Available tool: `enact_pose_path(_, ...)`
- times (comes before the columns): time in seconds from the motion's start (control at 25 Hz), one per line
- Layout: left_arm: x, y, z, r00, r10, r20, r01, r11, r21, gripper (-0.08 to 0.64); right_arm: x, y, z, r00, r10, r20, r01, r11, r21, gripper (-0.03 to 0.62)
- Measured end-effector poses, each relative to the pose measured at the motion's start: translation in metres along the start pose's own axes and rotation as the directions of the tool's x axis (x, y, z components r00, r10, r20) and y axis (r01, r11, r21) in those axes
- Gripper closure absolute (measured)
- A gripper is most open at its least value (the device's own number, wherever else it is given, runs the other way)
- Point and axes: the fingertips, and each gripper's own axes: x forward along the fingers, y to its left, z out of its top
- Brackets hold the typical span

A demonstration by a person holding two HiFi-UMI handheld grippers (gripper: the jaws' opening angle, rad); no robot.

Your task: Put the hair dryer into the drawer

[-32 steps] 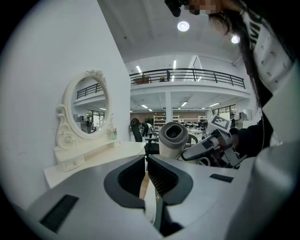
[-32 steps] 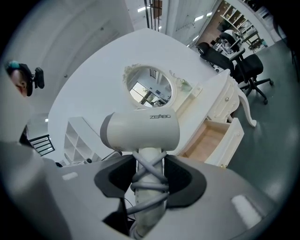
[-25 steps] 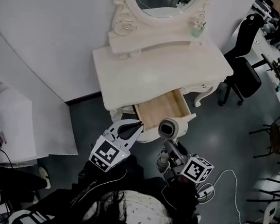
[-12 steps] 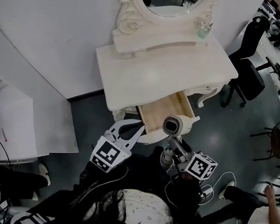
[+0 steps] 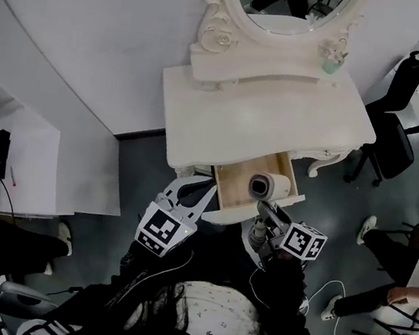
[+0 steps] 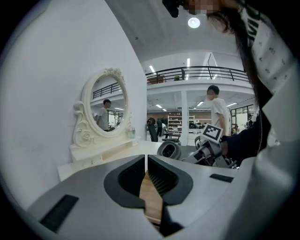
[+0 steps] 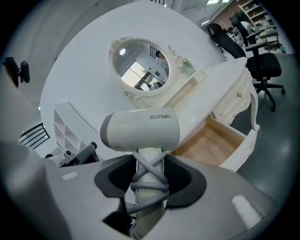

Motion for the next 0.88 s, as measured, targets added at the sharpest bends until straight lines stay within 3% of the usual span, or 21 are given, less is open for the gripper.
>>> enact_pose_path(0.2, 0.018, 0.004, 0.002, 0.998, 0.069, -0.015, -0.069, 0.997, -0.021, 0.560, 0.020, -0.032, 0.005, 0.990, 0.003, -0.143, -0.010, 0.999, -0.048, 0.399)
enact_pose_path(0.36, 0.028, 0.009, 0.005, 0.992, 0.123, -0.019, -0.123, 0.992, -0.033, 0.560, 0.043, -0.048, 0.004, 0.957, 0.003, -0.290, -0.041, 0.992, -0.122, 0.399)
enact_pose_path(0.6, 0.035, 0.010, 0.011, 0.979, 0.201, -0.029, -0.202, 0.979, -0.032, 0.560, 0.072, -0.068, -0.017, 0.851, 0.021, -0.524, -0.136, 0.974, -0.181, 0.399)
enact_pose_path(0.88, 0.023, 0.011, 0.010, 0.947, 0.317, -0.055, -0.318, 0.948, -0.023, 0.560, 0.103, -0.089, -0.033, 0.703, 0.004, -0.711, -0.241, 0.942, -0.232, 0.399)
